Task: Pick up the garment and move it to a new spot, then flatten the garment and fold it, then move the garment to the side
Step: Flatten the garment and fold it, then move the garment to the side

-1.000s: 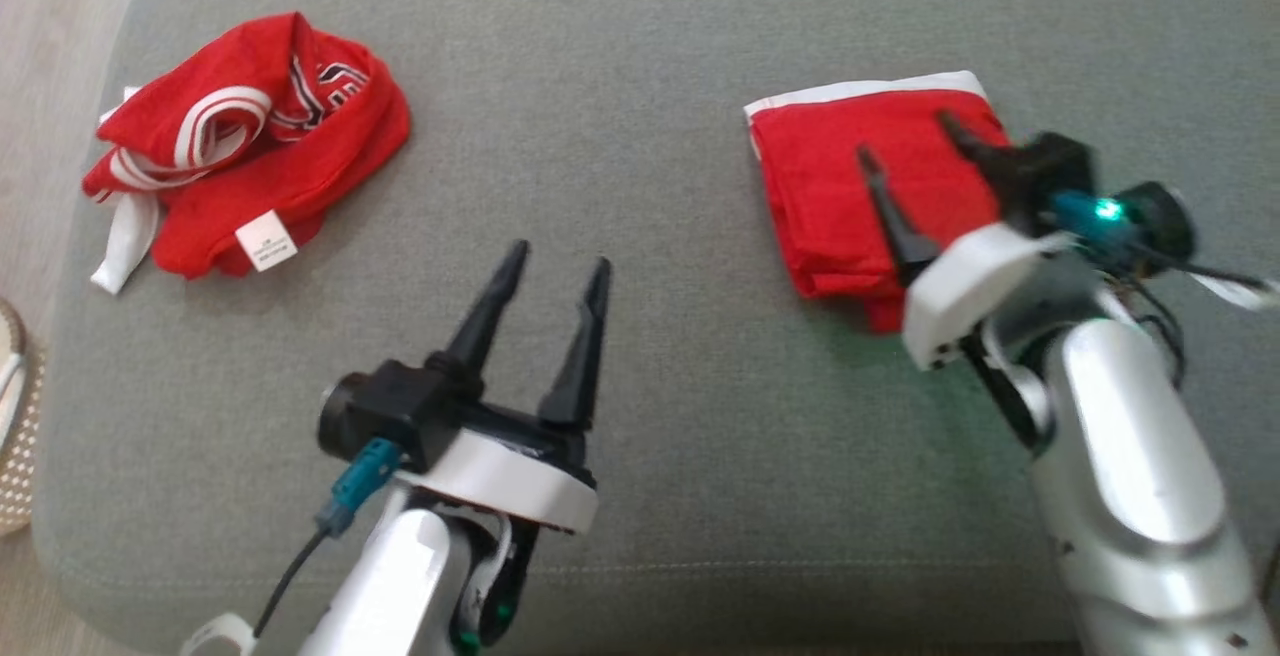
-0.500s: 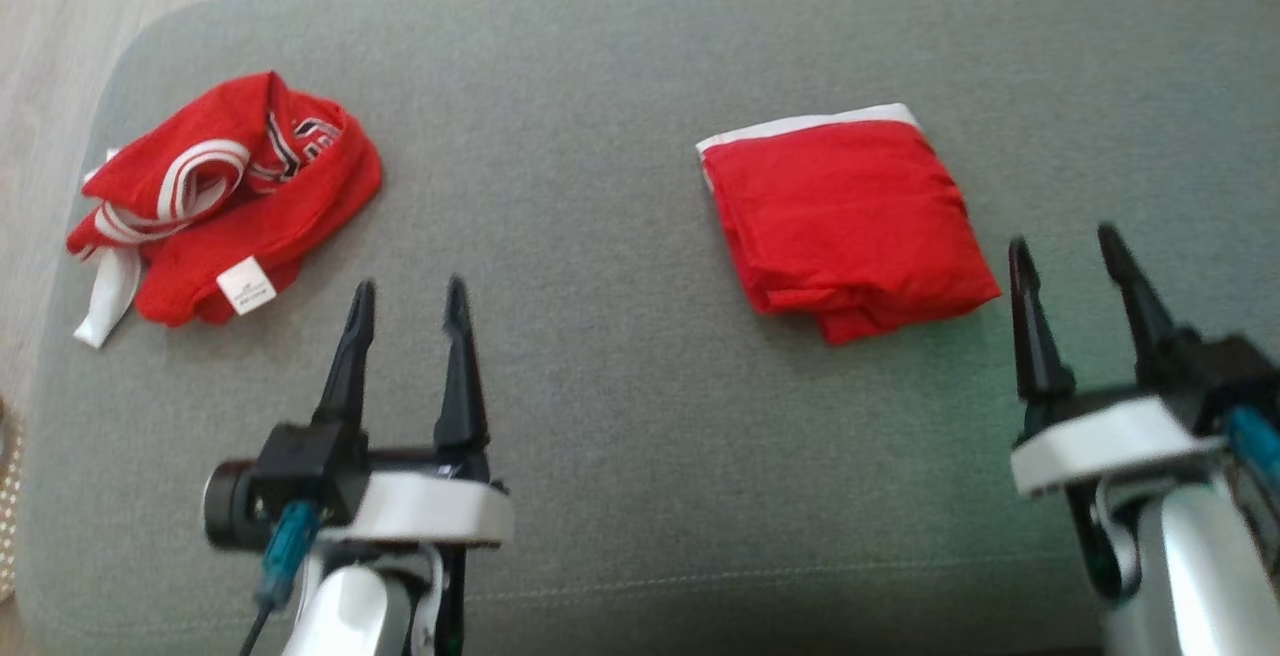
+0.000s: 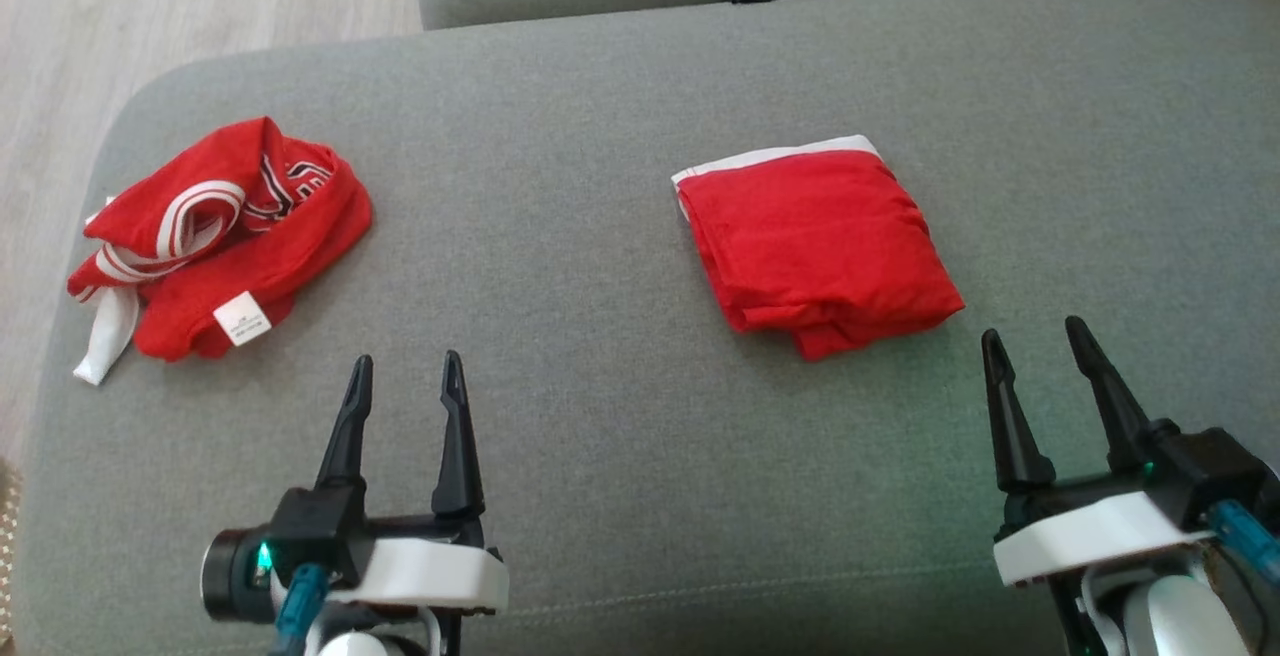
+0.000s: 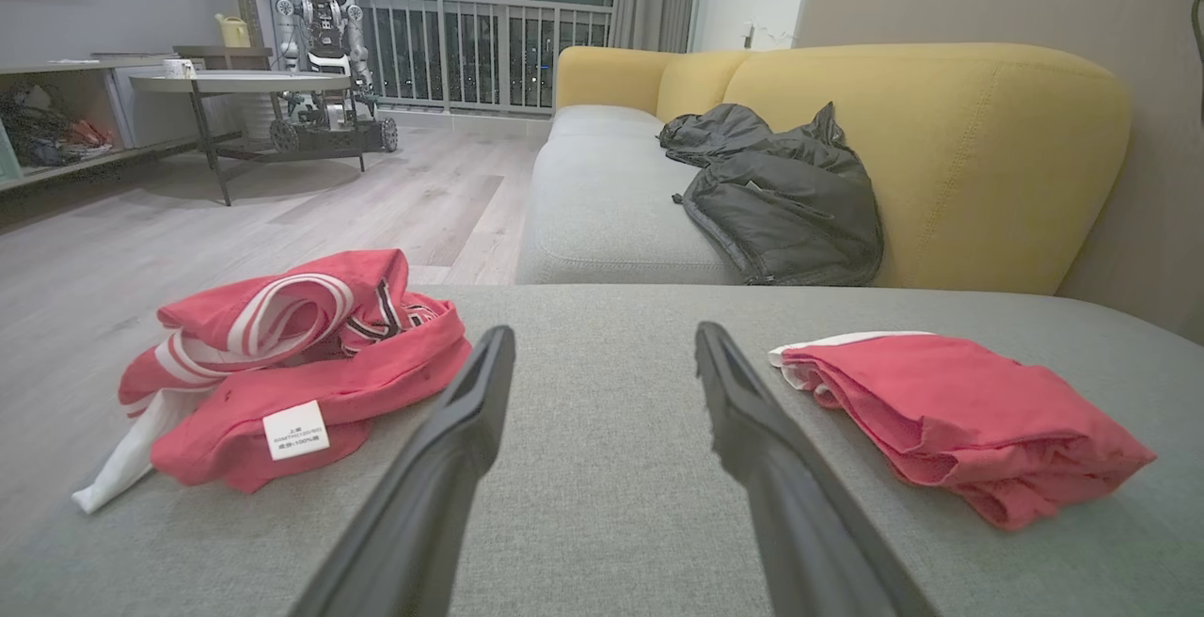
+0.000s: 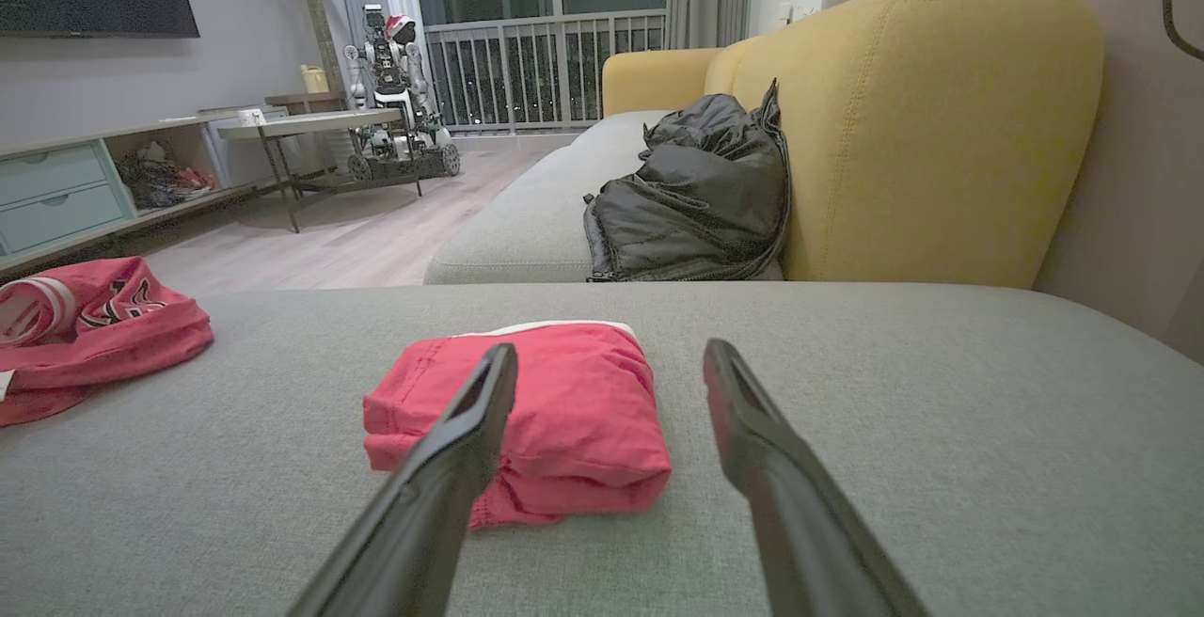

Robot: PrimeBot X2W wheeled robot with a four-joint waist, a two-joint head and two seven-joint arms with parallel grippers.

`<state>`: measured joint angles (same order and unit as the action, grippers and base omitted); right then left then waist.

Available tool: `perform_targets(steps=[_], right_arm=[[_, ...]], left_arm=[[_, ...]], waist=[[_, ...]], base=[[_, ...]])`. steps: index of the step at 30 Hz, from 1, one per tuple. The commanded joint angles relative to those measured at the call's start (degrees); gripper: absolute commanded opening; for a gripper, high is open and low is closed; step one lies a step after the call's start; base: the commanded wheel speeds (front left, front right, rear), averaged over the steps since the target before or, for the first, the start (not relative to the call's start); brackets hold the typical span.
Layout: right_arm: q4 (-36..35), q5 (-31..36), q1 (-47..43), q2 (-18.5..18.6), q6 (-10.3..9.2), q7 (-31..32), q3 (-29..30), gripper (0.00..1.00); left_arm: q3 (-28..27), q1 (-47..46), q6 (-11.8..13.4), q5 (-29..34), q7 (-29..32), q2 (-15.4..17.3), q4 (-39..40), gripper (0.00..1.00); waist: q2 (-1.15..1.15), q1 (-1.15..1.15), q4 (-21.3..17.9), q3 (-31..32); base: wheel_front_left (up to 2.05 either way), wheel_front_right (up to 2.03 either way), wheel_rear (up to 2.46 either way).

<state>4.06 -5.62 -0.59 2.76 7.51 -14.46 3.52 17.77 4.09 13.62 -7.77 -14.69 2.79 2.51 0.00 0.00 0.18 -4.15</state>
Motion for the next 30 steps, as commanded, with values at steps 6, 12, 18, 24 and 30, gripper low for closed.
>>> perform_targets(steps=[6, 12, 18, 24, 30], right_arm=[[-1.19, -0.74, 0.95, 0.12, -0.02, -0.53, -1.44, 1.0], [-1.32, -1.05, 1.41, 0.12, -0.02, -0.53, -0.91, 1.0], [4.67, -5.75, 6.5, 0.12, -0.02, -0.53, -0.6, 1.0], [18.6, -15.24, 19.53, 0.69, -0.02, 2.33, -0.91, 1.0], [32.99, -21.02, 32.19, 5.44, -0.02, 13.26, 1.19, 1.0]], left_arm=[[-1.69, -1.29, 0.27, 0.91, -0.3, 0.09, 1.34, 1.0], [-0.51, -1.32, 0.36, 1.23, -0.3, 0.09, 1.52, 1.0], [1.12, -1.68, 0.56, 1.05, -0.3, 0.09, 1.02, 1.0], [3.68, -4.08, 0.17, 0.98, -0.3, 0.09, 0.56, 1.0], [7.06, -6.88, 0.24, 0.47, -0.3, 0.09, -0.39, 1.0]], waist=[[0.0, 0.0, 0.41, 1.14], [0.0, 0.0, 1.68, 0.87], [0.0, 0.0, 3.29, -0.58], [0.0, 0.0, 5.68, -4.13], [0.0, 0.0, 7.87, -7.01]], base=[[0.0, 0.0, 0.0], [0.0, 0.0, 0.0], [0.0, 0.0, 0.0], [0.0, 0.0, 0.0], [0.0, 0.0, 0.0]])
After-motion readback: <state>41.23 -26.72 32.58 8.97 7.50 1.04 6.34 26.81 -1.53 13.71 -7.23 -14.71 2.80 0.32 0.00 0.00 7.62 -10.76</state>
